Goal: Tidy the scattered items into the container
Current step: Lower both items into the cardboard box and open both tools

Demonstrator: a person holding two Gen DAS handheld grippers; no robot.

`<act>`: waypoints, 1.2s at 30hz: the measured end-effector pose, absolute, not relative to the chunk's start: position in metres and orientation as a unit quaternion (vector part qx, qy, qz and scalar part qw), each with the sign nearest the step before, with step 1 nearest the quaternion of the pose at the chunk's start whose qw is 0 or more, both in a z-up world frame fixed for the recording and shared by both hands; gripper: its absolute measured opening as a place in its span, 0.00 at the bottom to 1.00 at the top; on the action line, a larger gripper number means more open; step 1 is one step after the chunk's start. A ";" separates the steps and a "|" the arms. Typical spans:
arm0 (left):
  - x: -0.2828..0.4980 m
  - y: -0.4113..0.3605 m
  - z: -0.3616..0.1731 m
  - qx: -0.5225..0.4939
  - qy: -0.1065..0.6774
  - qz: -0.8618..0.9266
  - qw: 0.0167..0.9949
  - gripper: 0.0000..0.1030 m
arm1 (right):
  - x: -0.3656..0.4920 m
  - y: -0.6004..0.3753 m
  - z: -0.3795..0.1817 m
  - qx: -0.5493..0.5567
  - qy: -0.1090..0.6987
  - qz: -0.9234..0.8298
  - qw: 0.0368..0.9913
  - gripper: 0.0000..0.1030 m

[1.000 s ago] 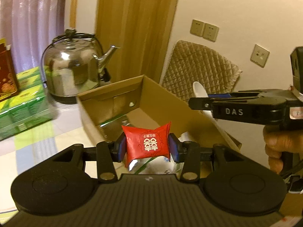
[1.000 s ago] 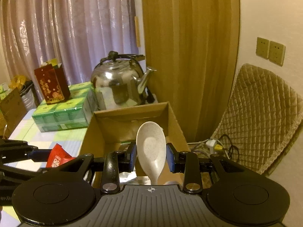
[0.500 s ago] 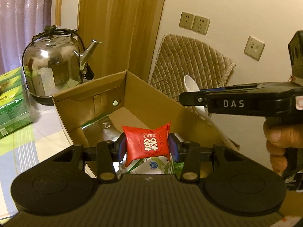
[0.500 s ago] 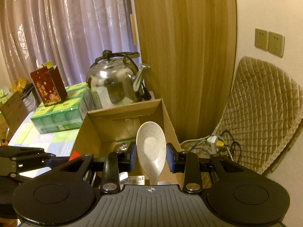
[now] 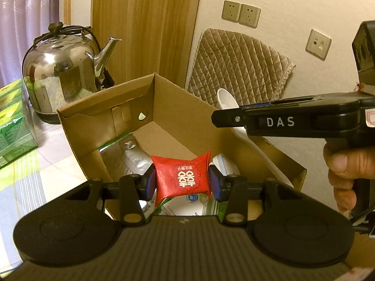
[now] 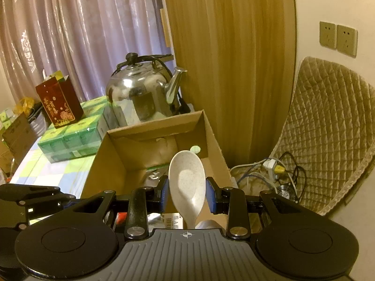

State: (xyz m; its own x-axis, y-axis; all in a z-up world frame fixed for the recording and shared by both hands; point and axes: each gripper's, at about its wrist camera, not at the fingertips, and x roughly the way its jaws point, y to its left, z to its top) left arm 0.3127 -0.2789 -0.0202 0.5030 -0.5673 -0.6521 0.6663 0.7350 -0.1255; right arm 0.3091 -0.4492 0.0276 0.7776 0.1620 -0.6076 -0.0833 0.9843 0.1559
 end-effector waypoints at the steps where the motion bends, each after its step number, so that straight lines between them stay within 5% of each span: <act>1: 0.313 -0.279 -0.020 0.071 0.349 -0.356 0.864 0.39 | 0.310 -0.449 0.027 0.061 0.328 0.065 0.941 0.29; 36: 0.311 -0.251 -0.017 0.091 0.338 -0.337 0.874 0.50 | 0.324 -0.435 0.014 0.063 0.340 0.082 0.935 0.29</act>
State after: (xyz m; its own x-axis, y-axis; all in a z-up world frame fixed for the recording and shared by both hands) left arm 0.3112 -0.2511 -0.0168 0.5444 -0.5266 -0.6529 0.6503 0.7566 -0.0681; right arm 0.3241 -0.4352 0.0140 0.7549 0.1970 -0.6255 -0.1113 0.9785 0.1739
